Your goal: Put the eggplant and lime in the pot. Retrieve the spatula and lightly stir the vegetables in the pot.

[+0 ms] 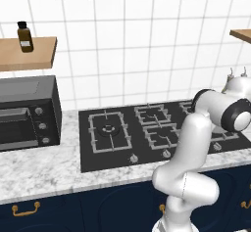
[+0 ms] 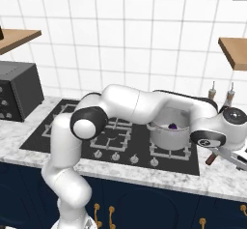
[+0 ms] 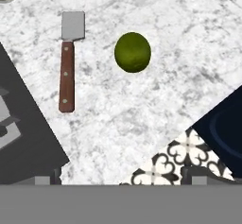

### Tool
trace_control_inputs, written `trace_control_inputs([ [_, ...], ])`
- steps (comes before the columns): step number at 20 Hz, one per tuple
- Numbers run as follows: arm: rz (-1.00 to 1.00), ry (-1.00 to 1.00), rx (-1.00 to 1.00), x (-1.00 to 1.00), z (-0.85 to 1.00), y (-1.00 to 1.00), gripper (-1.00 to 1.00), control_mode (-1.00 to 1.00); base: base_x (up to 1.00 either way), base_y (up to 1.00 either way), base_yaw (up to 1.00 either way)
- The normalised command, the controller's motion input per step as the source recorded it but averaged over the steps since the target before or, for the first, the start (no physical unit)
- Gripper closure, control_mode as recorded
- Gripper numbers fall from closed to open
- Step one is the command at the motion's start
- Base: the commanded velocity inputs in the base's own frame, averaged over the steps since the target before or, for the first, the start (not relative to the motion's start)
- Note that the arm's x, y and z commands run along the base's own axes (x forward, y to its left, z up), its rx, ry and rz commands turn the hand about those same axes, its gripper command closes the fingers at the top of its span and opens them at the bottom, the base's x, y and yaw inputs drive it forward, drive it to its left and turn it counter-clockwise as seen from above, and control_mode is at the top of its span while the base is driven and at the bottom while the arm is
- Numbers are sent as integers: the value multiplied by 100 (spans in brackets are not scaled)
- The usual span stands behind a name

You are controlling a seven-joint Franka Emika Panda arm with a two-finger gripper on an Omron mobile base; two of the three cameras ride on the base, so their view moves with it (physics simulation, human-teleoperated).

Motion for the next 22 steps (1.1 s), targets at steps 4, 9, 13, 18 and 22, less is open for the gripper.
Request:
trace_control_inputs([
  [4,4,0,-1,1,-8,-3,-100,-100,0,0,0],
  [9,10,0,0,1,-4,-10,-100,-100,0,0,0],
  [13,12,0,0,12,-1,-17,-100,-100,0,0,0],
  [18,9,0,0,23,0,-33,-100,-100,0,0,0],
  [22,5,4,0,24,-1,-45,-100,-100,0,0,0],
])
